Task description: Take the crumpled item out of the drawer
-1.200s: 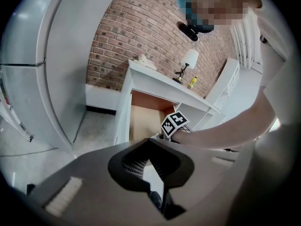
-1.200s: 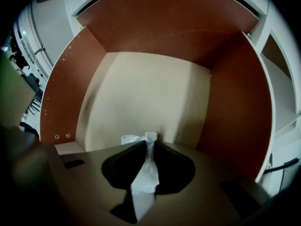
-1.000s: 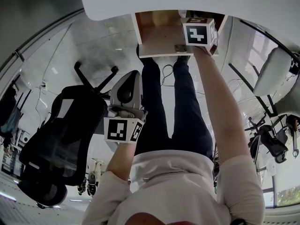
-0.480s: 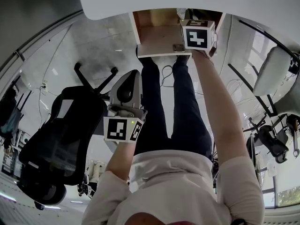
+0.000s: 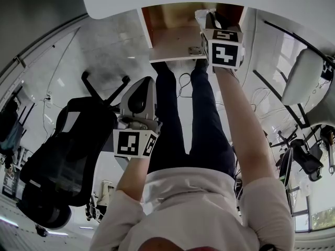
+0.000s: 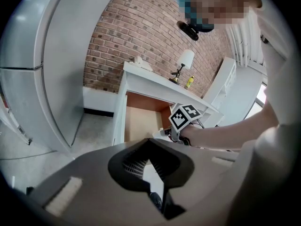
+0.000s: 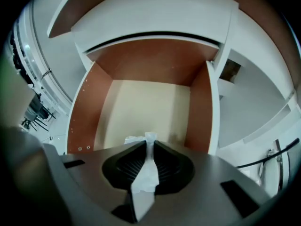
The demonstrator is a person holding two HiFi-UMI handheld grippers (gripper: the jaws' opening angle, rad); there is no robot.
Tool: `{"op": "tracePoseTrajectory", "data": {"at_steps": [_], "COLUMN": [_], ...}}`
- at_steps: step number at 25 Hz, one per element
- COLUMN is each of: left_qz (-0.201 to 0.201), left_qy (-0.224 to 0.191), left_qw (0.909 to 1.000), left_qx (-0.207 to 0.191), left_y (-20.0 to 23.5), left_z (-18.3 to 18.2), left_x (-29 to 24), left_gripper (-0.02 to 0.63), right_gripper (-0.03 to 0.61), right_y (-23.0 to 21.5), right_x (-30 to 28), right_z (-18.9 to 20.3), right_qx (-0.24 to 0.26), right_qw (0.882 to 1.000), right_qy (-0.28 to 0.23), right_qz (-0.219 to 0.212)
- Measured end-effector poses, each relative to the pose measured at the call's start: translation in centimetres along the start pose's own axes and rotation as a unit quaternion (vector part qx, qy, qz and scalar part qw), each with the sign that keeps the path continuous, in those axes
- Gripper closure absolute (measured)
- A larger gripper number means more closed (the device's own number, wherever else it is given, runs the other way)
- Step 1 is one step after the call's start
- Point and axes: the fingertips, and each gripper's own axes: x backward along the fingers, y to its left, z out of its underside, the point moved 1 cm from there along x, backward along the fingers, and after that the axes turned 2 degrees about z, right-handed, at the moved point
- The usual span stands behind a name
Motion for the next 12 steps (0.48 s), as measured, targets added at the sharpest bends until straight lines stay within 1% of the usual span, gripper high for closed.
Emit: {"op": "tracePoseTrajectory", "data": {"at_steps": [3,8,12], "left_qz": [-0.003,-0.005,-0.004], "left_qy": [-0.003,-0.007,-0.013], "left_qw": [1.0000,0.9999,0.9999], "left_qx": [-0.001,-0.006,-0.008], "left_y": [-0.1,-0.2,-0.6], "left_z": [0.0,0.1,0.0], "left_x": [0.3,0.8,1.0], "left_gripper": [0.604,0.604,0.605], "right_gripper": [0.518,0.518,0.518], "right_y": [-0.2,0.0,0.7], "right_x": [2.0,6.3,9.7], "right_z": [-0.1,-0.1,0.3], "right_qx": [-0.002,0.011,0.001], "right_qw": [1.000,0.999,0.997], "right_qy": [-0.016,-0.045,-0.070], "right_qz": [-0.006,-0.017,-0.026]}}
